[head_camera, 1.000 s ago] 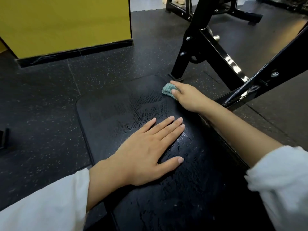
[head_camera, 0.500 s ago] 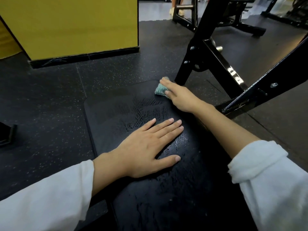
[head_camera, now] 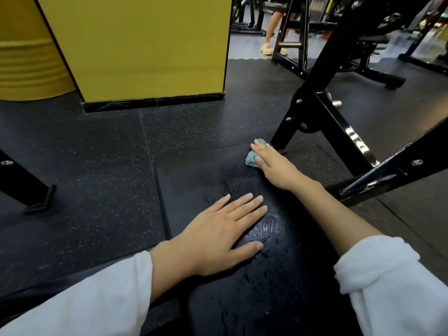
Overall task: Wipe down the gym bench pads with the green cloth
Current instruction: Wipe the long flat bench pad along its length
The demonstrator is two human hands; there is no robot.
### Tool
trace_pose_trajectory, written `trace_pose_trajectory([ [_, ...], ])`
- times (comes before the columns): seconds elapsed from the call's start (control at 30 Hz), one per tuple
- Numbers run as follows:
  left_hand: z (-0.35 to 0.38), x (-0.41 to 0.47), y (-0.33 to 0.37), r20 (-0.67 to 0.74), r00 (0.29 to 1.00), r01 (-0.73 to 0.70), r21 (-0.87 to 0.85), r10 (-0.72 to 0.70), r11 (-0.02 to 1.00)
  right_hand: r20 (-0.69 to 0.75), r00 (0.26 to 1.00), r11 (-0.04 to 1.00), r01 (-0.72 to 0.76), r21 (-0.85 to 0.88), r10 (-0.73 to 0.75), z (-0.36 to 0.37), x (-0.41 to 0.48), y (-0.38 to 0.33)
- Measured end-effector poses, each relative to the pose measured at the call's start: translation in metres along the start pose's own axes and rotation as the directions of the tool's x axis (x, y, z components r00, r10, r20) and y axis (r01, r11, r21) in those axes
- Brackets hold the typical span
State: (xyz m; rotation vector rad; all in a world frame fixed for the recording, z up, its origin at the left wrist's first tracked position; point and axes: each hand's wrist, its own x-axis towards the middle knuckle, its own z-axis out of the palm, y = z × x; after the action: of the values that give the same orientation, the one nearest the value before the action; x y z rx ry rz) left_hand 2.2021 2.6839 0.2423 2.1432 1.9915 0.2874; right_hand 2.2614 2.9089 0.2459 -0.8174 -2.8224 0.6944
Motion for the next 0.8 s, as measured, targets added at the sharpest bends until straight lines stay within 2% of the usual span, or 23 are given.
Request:
trace_pose_trajectory([
  [0.13,0.001,0.000,-0.002,-0.001,1.000,-0.002,0.006,0.002,1.000,-0.019,1.000,1.000,-0.021,0.004,0.021,0.003,0.003,0.000],
  [0.4,0.004,0.000,-0.004,-0.071,0.997,0.014,-0.052,-0.017,0.999,0.005,0.997,0.993,0.079,-0.084,-0.079,0.000,-0.053,-0.006],
  [0.6,-0.011,-0.001,-0.003,-0.283,0.948,0.071,-0.262,-0.147,0.962,-0.022,0.989,0.988,0.150,0.038,-0.149,-0.001,-0.093,-0.027],
  [0.8,-0.019,-0.002,-0.013,-0.319,0.924,0.086,-0.360,-0.209,0.929,-0.159,0.947,0.941,0.303,0.150,-0.279,0.008,-0.104,-0.066],
])
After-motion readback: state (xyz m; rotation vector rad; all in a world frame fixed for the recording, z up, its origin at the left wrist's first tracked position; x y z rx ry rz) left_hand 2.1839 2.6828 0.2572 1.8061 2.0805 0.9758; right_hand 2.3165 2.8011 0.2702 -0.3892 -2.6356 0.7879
